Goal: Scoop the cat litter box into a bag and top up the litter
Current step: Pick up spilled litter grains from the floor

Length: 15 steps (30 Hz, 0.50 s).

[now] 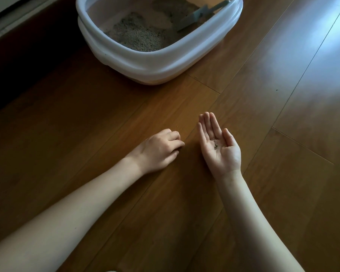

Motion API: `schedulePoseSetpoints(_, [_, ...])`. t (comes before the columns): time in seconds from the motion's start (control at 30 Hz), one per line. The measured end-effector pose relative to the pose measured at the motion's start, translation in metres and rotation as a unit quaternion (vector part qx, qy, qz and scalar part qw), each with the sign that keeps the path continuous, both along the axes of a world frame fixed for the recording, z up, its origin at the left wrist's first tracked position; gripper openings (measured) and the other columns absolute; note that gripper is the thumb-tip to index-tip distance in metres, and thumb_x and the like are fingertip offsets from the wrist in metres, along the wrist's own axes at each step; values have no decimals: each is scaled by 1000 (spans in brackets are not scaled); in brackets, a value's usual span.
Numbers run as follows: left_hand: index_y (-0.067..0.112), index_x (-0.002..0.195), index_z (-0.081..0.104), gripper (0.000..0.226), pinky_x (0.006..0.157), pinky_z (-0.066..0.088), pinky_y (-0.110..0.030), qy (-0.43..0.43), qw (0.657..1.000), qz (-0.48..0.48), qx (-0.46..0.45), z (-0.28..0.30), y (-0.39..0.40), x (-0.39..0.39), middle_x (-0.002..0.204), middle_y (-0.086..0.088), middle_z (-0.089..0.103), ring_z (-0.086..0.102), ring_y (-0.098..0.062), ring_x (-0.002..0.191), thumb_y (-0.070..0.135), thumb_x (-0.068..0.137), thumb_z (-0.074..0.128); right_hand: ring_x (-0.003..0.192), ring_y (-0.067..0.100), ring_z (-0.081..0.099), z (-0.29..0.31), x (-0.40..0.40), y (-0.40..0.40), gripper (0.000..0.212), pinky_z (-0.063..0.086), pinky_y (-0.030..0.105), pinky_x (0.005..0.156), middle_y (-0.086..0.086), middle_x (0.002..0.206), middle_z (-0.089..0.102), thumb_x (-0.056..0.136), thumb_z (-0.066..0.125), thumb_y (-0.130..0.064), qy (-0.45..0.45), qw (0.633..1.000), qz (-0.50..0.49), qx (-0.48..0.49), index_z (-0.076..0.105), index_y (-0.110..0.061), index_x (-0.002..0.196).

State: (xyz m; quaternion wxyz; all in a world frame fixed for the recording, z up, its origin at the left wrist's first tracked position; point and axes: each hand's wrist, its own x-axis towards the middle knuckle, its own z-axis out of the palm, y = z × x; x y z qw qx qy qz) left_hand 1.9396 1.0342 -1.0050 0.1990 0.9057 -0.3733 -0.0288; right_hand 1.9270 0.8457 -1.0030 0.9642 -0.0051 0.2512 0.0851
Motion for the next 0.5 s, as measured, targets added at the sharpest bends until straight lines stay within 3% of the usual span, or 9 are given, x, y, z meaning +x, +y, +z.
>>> schedulePoseSetpoints(0.23, [4, 98, 67, 13, 64, 55, -34, -52, 998, -28, 31, -2, -4, 1, 92, -8, 60, 56, -20, 83, 2, 86, 63, 120, 39, 53, -1, 0, 0, 50, 39, 47, 104, 26, 128, 57, 100, 28, -21, 6, 1000, 3, -11, 60, 13, 115])
schedulePoseSetpoints(0.4, [6, 96, 61, 24, 66, 52, -26, -54, 998, -23, 33, -8, -4, -1, 91, -8, 56, 51, -18, 80, -12, 80, 60, 120, 38, 53, 0, 0, 0, 50, 39, 47, 104, 26, 128, 57, 101, 28, -22, 18, 999, 7, -25, 59, 13, 117])
schedulePoseSetpoints(0.5, [6, 90, 56, 29, 68, 49, -29, -90, 993, -33, 69, -11, -8, -1, 87, -9, 53, 48, -21, 77, -16, 72, 52, 119, 39, 54, 0, -1, 1, 51, 39, 47, 103, 26, 127, 57, 101, 27, -23, 29, 999, 4, -33, 60, 13, 116])
